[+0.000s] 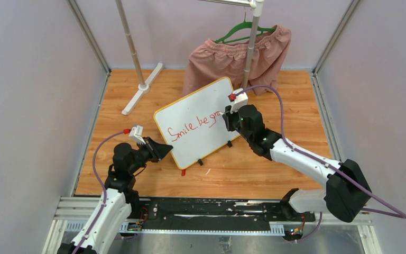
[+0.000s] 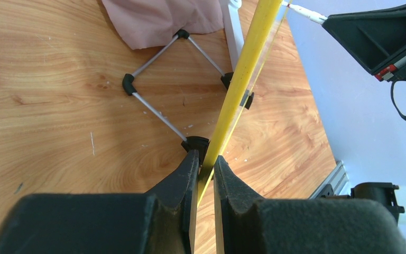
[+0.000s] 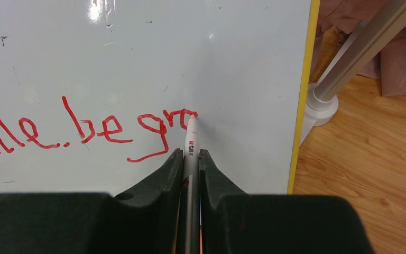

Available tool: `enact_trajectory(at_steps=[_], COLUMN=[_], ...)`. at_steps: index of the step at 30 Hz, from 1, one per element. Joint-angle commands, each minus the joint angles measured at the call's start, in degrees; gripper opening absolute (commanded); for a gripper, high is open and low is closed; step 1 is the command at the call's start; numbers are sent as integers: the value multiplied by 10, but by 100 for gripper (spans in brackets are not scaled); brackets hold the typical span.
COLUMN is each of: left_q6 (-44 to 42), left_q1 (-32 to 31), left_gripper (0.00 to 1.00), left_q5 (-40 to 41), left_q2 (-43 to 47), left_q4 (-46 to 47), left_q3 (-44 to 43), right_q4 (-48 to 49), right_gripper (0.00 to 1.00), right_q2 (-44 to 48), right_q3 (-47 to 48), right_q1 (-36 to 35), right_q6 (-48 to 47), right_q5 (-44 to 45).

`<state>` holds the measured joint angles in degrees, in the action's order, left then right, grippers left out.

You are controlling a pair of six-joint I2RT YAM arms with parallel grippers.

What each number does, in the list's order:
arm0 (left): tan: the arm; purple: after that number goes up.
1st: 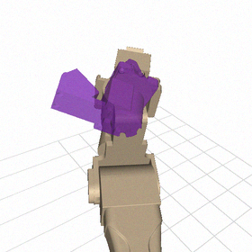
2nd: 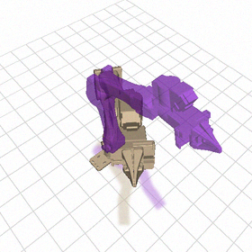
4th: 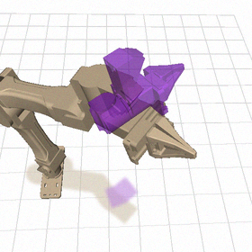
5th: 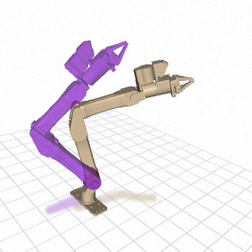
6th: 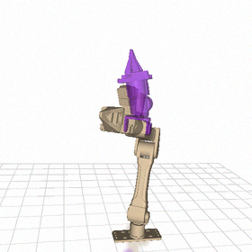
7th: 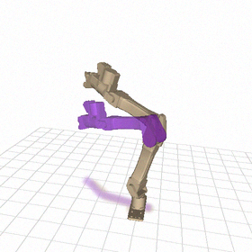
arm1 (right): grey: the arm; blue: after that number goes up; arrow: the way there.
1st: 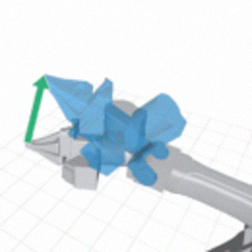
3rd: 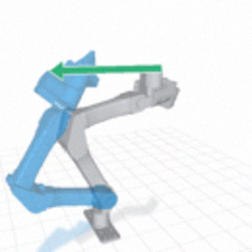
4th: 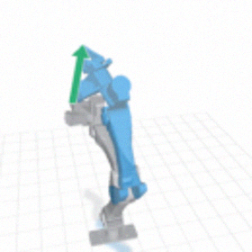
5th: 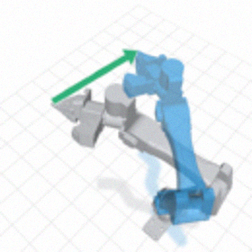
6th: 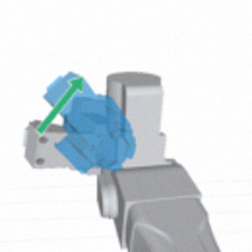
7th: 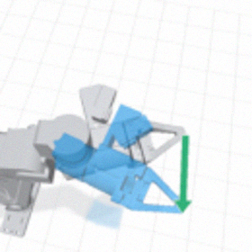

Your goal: Write a sentence on the whiteboard

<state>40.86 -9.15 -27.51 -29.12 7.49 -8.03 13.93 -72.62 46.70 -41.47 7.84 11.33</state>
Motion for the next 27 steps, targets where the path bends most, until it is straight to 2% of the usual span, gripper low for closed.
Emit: enact_trajectory(at_steps=[1, 27], left_q6=[-3, -3], left_q1=[-3, -4], left_gripper=[0, 0], left_q5=[5, 7], left_q2=[1, -1], left_q4=[-18, -17], left_q3=[-9, -9], right_q4=[0, -9], right_gripper=[0, 0], right_q2=[-8, 10], right_q3=[24, -15], right_q1=[5, 6], right_q6=[-9, 3], right_q5=[13, 12])
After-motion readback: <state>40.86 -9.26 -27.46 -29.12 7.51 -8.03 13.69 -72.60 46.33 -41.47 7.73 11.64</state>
